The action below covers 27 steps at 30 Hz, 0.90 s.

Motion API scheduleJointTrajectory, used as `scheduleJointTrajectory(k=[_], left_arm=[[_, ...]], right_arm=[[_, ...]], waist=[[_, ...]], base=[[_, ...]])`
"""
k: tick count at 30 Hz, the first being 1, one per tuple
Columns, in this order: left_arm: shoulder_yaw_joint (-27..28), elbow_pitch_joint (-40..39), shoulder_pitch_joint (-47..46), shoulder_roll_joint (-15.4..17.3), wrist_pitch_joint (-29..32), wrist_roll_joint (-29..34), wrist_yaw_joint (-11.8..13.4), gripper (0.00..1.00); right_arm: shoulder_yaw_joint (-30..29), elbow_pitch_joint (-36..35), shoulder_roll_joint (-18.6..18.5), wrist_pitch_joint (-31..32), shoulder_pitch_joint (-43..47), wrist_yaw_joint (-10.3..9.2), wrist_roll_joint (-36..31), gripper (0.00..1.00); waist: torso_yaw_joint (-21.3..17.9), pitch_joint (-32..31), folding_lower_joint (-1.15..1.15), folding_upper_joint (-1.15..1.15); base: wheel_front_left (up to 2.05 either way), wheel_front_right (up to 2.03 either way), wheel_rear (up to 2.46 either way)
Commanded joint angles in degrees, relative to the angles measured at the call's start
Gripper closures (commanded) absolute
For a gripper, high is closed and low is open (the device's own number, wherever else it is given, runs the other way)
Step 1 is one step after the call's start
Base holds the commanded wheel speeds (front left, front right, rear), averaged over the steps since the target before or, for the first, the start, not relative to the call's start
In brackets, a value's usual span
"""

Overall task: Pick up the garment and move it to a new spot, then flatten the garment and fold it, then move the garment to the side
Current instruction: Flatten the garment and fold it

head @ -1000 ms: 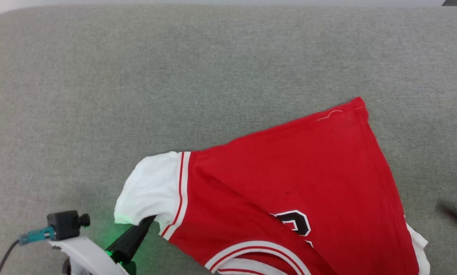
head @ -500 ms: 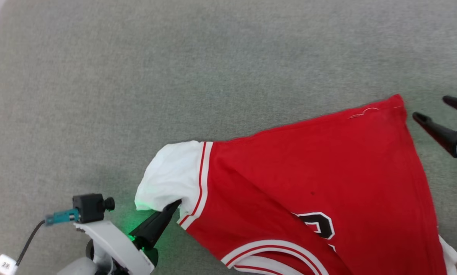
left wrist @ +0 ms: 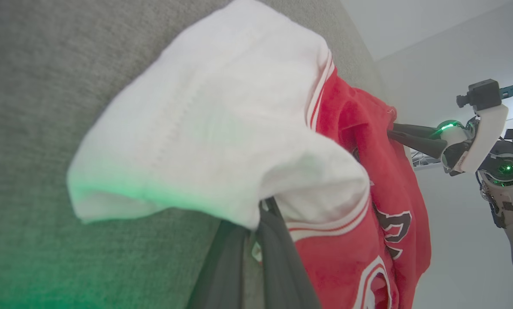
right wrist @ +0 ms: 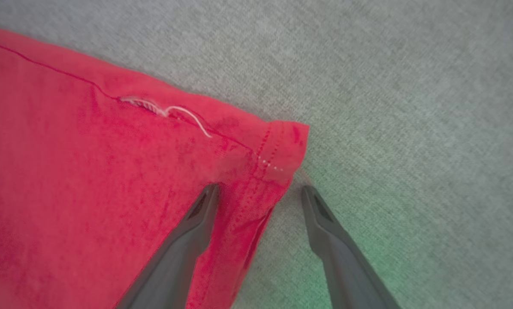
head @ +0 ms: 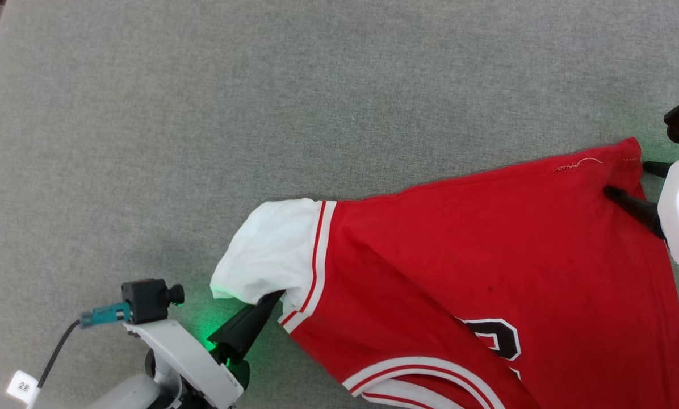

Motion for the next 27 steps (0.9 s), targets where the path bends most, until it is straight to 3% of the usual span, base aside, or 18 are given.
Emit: scheduleJointTrajectory(k=[1, 2, 11, 17, 22, 27], left_arm=[[-0.3, 0.0, -0.2, -0.3, -0.2, -0.5, 0.2, 1.00], [-0.3, -0.1, -0.3, -0.2, -0.2, -0.7, 0.2, 1.00], [1.0, -1.8, -0.5, 1.3, -1.6, -2.0, 0.2, 1.00], [3.9, -4.4, -2.7, 3.6, -1.9, -2.7, 0.2, 1.00], [6.7, -6.5, -10.6, 5.2, 2.6, -4.7, 0.2, 1.00], [10.9, -1.1, -24.2, 3.1, 7.6, -6.6, 0.2, 1.00]], right_arm=[[3.0, 1.7, 0.4, 0.0, 1.0, -0.11, 0.9, 0.79], [3.5, 1.8, 0.3, -0.5, 0.6, -0.11, 1.6, 1.00], [4.7, 3.1, 0.5, -9.1, -4.8, -0.11, 2.9, 1.00], [0.3, 7.5, 1.9, -18.3, -8.2, -0.11, 2.5, 1.00], [-4.8, 12.2, 3.4, -24.7, -12.8, -0.11, 0.3, 1.00], [-12.3, 19.3, 7.9, -28.4, -20.4, -0.11, -2.9, 1.00]], waist=[[-0.1, 0.0, 0.00, 0.00], [-0.2, 0.0, 0.00, 0.00], [-1.3, -1.4, 0.00, 0.00], [-2.3, -2.6, 0.00, 0.00], [-3.3, -2.4, 0.00, 0.00], [-4.9, -0.4, 0.00, 0.00]], base=[[0.00, 0.00, 0.00], [0.00, 0.00, 0.00], [0.00, 0.00, 0.00], [0.00, 0.00, 0.00], [0.00, 0.00, 0.00], [0.00, 0.00, 0.00]])
